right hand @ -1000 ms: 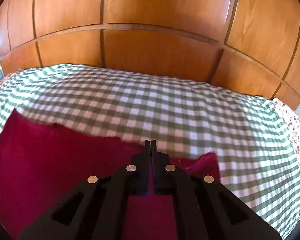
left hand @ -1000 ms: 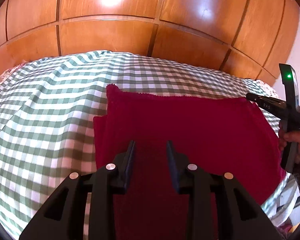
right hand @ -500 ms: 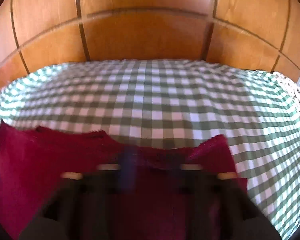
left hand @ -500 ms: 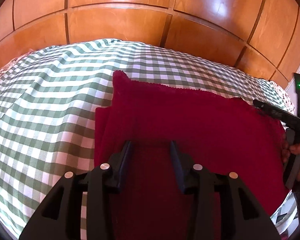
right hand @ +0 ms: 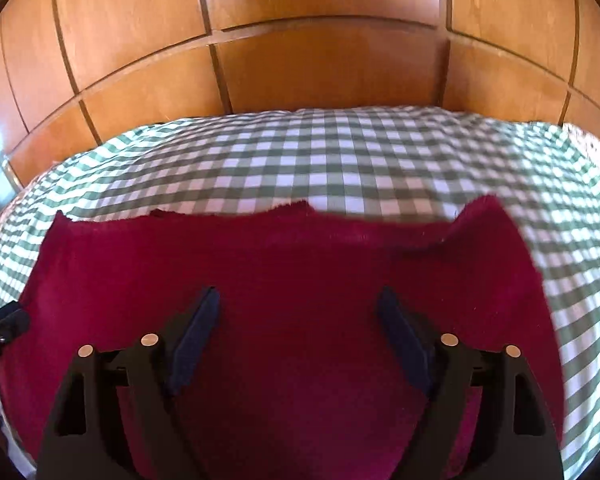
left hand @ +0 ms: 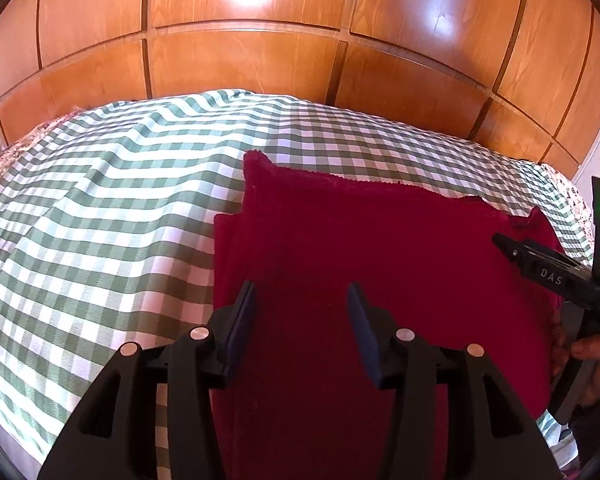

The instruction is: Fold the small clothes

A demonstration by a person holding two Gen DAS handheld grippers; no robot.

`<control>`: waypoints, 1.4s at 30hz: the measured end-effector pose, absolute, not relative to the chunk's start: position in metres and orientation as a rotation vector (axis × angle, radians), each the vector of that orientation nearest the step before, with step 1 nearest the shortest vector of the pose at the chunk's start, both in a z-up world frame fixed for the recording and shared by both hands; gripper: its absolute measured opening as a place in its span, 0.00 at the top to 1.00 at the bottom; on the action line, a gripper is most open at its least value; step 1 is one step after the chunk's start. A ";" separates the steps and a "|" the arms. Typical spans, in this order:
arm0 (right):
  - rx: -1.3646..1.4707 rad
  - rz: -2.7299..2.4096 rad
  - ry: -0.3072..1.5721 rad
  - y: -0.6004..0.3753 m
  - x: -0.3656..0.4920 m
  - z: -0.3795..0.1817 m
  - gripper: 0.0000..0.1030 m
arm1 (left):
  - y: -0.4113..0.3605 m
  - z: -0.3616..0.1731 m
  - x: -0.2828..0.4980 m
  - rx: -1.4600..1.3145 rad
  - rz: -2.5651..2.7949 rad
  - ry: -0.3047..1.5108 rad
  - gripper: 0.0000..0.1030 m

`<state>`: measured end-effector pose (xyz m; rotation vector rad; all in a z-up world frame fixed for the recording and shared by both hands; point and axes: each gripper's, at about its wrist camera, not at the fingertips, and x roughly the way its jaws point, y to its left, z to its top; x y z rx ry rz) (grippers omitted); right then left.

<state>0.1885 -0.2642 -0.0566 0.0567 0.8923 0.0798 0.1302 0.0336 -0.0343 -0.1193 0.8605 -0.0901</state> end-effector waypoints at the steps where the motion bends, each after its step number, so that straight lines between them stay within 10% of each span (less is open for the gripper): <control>1: 0.062 0.082 0.893 -0.265 0.189 -0.057 0.19 | 0.034 -0.033 0.130 -0.119 -0.087 0.858 0.52; 24: 0.092 0.102 0.865 -0.264 0.187 -0.062 0.14 | 0.067 -0.037 0.207 -0.225 -0.169 0.960 0.50; 28: 0.100 0.103 0.864 -0.264 0.188 -0.062 0.13 | 0.060 -0.053 0.219 -0.236 -0.193 0.983 0.93; 42: 0.087 0.097 0.869 -0.261 0.190 -0.065 0.12 | 0.056 -0.059 0.201 -0.206 0.011 0.915 0.80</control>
